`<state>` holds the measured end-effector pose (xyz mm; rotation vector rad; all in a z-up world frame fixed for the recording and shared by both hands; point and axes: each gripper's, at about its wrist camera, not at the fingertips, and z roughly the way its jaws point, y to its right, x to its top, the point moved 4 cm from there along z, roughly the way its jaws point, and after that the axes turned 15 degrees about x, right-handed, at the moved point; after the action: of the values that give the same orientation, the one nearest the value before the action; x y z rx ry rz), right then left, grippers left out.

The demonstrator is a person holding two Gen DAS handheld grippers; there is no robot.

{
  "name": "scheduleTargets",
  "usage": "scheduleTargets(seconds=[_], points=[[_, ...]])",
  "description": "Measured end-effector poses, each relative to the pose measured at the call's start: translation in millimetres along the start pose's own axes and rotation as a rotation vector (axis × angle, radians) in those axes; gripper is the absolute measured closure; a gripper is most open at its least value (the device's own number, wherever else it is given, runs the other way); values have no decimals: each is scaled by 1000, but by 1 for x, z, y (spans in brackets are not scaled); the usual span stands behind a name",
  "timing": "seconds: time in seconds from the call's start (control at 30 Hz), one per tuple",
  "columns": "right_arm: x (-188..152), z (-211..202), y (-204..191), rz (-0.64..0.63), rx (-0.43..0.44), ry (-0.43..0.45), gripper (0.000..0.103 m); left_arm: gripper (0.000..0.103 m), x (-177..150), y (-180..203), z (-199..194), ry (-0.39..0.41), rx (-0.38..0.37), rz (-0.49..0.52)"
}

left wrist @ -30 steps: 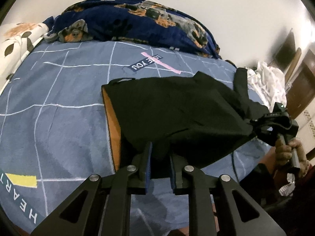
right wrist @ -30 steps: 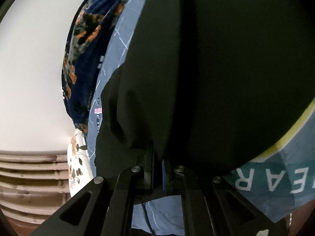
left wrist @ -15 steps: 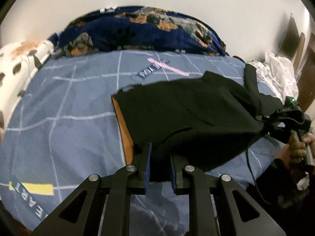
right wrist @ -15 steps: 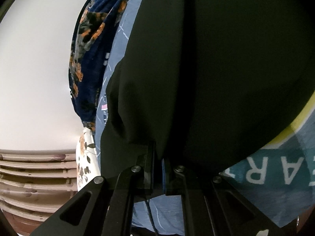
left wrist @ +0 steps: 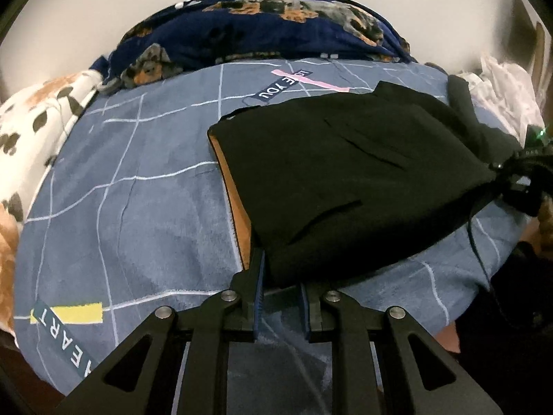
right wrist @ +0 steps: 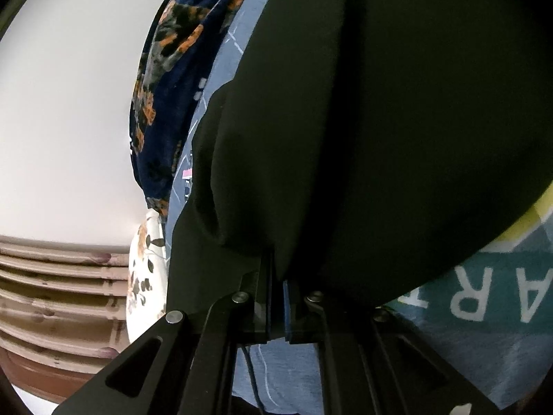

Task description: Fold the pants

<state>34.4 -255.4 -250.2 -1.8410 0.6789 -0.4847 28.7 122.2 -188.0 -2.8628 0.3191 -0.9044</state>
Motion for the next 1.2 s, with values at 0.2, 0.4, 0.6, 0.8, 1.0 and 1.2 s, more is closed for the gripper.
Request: scheduleTargets(seconds=[0.2,0.4,0.6,0.8,1.0,1.2], points=[[0,1,1,-28,-14,-3,98,51,-3,-19,-9,-34,32,-43],[-1,2,0,-33,-16,-3,98,48,-2,-43,-34,-9,64,-97],[-2,1,0,-31,-15,-2,98,48,25,-46,-67,74,-37,-197],[-2,1,1,-32,-14,-2,97,48,43,16,-57,50,-179,-101],[-2,1,0,-29,-10,-6,97,51,32,72,-19,-49,-216,0],[17,-13,-6,-38,60,12,93,56,14,75,-2,-64,-163,30]])
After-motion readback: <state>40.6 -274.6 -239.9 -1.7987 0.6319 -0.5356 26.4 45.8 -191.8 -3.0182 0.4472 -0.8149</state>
